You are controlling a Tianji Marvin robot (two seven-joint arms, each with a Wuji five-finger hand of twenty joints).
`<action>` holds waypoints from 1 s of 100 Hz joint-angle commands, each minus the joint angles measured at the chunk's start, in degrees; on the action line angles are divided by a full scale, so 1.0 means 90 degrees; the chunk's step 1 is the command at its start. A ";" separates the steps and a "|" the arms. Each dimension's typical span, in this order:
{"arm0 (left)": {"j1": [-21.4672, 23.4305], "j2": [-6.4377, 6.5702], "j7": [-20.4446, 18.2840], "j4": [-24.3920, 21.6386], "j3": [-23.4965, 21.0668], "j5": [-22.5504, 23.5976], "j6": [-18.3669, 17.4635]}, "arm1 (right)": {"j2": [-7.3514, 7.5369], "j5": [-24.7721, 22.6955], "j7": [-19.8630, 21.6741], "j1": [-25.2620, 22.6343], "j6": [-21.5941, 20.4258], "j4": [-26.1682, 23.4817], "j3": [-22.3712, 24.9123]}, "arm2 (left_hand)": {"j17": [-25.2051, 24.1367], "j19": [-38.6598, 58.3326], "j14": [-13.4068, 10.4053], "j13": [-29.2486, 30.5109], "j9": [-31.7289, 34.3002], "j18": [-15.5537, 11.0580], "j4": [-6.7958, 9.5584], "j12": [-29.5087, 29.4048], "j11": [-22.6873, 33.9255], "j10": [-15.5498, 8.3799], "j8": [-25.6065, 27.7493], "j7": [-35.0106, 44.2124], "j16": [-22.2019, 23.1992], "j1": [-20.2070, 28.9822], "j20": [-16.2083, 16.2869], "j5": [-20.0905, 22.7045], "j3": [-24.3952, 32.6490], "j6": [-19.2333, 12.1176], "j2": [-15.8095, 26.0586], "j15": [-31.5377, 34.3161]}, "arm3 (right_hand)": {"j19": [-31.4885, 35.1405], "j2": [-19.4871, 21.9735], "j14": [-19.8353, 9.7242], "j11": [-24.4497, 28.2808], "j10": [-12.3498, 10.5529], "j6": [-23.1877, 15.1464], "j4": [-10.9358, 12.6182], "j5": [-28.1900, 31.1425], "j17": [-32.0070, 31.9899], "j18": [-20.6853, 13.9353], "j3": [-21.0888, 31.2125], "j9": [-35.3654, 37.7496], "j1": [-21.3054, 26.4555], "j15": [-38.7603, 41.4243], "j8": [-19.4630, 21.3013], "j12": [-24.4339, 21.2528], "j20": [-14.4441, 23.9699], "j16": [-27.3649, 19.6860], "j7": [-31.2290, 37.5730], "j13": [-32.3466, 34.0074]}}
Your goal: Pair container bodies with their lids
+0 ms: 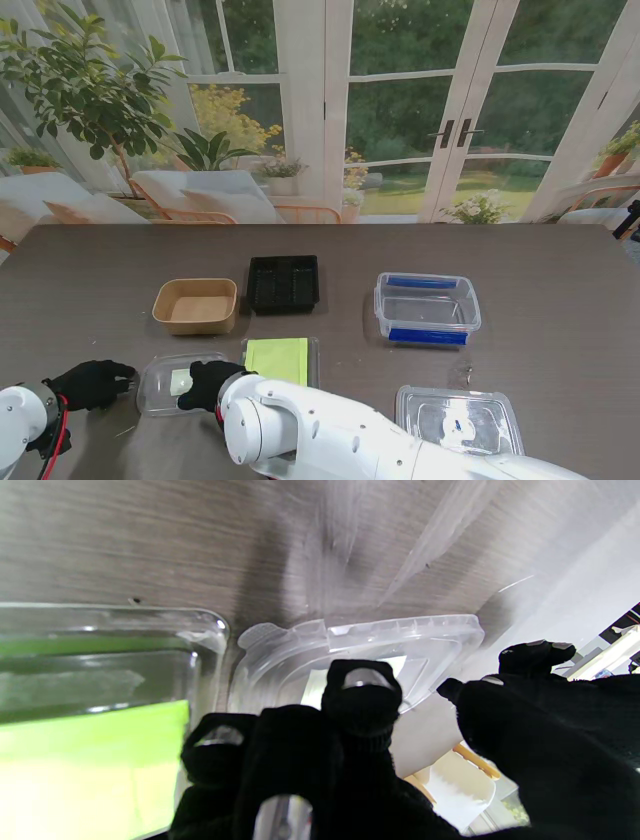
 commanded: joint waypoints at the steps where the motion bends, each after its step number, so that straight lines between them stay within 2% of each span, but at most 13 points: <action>1: 0.0055 -0.0045 -0.0056 -0.0080 -0.0028 -0.0027 0.0007 | -0.0017 -0.0045 0.0022 -0.0030 -0.0001 -0.0056 0.0020 | 0.0010 0.0146 -0.0036 0.0062 0.0025 0.0080 0.0182 -0.0015 0.0005 0.0098 -0.0052 -0.0030 -0.0021 0.0019 0.0008 0.0008 -0.0105 0.0036 0.0351 0.0017 | 0.1257 0.0094 -0.0874 0.0243 0.0351 0.0000 0.0157 0.0093 0.3885 -0.0270 -0.0092 0.0620 -0.0220 0.0458 0.0044 -0.0020 -0.0088 0.0023 0.0105 0.0057; 18: 0.0113 -0.0055 -0.0050 -0.0276 -0.0032 -0.0168 -0.0032 | 0.0064 -0.0108 -0.0018 0.0007 0.0083 -0.0200 0.0083 | 0.0172 0.0250 -0.0099 0.0201 0.0117 0.0081 0.0184 -0.0008 0.0057 0.0050 -0.0037 0.0016 -0.0039 0.0003 0.0001 0.0139 -0.0103 0.0041 0.0355 0.0078 | 0.1257 0.0090 -0.0859 0.0243 0.0351 -0.0034 0.0140 0.0115 0.3885 -0.0260 -0.0088 0.0620 -0.0226 0.0458 0.0044 -0.0021 -0.0091 0.0015 0.0089 0.0057; 51: 0.0173 -0.0020 -0.0339 -0.0696 -0.0073 -0.0458 -0.0022 | 0.0134 -0.0066 -0.0021 0.0055 0.0173 -0.0282 0.0164 | 0.0441 0.0466 -0.0174 0.0452 0.0331 0.0116 0.0189 0.0021 0.0174 -0.0018 -0.0003 0.0092 -0.0091 -0.0023 -0.0060 0.0403 -0.0101 0.0058 0.0381 0.0230 | 0.1257 0.0088 -0.0869 0.0237 0.0367 -0.0073 0.0120 0.0185 0.3881 -0.0242 -0.0102 0.0620 -0.0223 0.0457 0.0035 -0.0023 -0.0100 0.0007 0.0052 0.0057; 78: 0.0083 0.0070 -0.0801 -0.0680 -0.0012 -0.0489 0.0068 | 0.0155 -0.0033 0.0018 0.0095 0.0185 -0.0206 0.0181 | 0.0498 0.0531 -0.0174 0.0512 0.0395 0.0131 0.0193 0.0032 0.0200 -0.0028 0.0012 0.0112 -0.0135 -0.0025 -0.0125 0.0492 -0.0097 0.0057 0.0399 0.0282 | 0.1257 0.0092 -0.0845 0.0237 0.0367 -0.0086 0.0111 0.0224 0.3882 -0.0236 -0.0103 0.0620 -0.0224 0.0461 0.0036 -0.0023 -0.0105 0.0001 0.0034 0.0056; 100: 0.0022 0.0102 -0.0944 -0.0567 0.0061 -0.0468 0.0136 | 0.0181 -0.0027 0.0025 0.0110 0.0215 -0.0197 0.0202 | 0.0378 0.0466 -0.0113 0.0414 0.0326 0.0136 0.0192 0.0015 0.0132 0.0017 0.0011 0.0093 -0.0160 -0.0019 -0.0171 0.0457 -0.0101 0.0049 0.0407 0.0225 | 0.1257 0.0088 -0.0848 0.0237 0.0367 -0.0105 0.0108 0.0251 0.3882 -0.0236 -0.0103 0.0620 -0.0224 0.0459 0.0038 -0.0023 -0.0105 -0.0005 0.0022 0.0056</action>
